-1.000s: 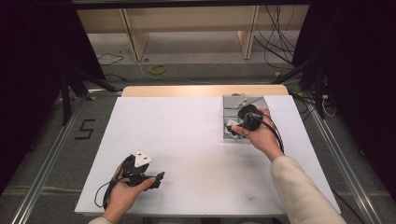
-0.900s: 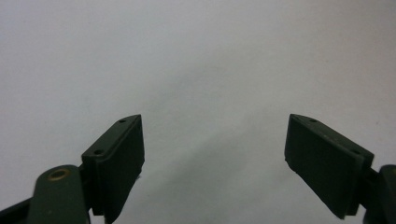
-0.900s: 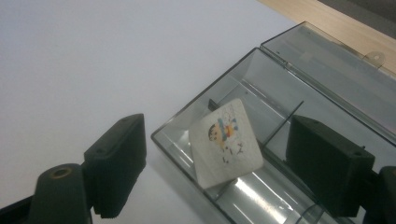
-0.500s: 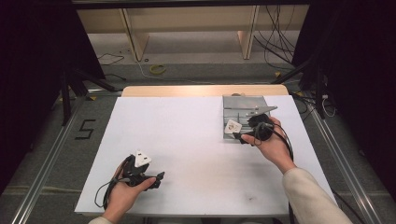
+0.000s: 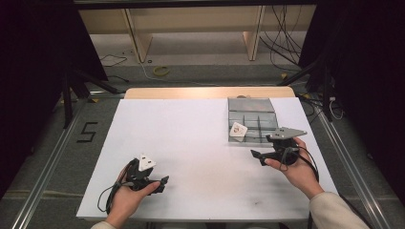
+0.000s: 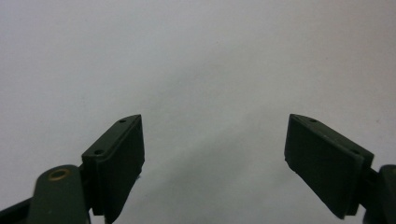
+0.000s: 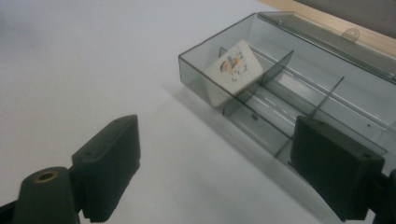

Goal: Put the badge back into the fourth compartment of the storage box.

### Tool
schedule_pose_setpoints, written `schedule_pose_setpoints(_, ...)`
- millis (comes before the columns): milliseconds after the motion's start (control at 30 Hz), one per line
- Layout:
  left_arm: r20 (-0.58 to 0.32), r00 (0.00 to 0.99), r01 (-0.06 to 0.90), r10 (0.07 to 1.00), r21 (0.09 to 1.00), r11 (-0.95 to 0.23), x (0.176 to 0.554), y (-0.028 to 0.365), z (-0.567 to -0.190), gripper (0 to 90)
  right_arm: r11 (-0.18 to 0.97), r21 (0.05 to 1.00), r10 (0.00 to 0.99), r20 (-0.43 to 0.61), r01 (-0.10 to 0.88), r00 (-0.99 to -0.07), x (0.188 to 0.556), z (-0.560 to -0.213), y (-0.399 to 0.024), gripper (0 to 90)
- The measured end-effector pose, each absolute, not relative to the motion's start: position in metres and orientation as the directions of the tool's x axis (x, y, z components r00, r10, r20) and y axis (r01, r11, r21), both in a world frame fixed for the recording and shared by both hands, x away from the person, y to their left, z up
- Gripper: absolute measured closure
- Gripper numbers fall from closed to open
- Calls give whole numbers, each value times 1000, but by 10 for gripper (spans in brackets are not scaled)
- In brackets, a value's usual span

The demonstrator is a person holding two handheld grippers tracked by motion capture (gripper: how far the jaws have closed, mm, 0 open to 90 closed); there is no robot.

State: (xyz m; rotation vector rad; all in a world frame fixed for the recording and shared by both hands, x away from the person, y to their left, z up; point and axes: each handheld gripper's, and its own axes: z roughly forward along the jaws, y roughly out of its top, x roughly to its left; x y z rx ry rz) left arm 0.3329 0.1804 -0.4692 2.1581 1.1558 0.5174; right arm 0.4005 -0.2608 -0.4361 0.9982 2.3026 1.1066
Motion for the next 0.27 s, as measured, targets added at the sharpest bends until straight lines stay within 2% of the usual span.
schedule_pose_setpoints(267,49,543,591,839,687,-422,333,181,-469,194,423,792,748,-30,441,-663,365,-447,-282,165)
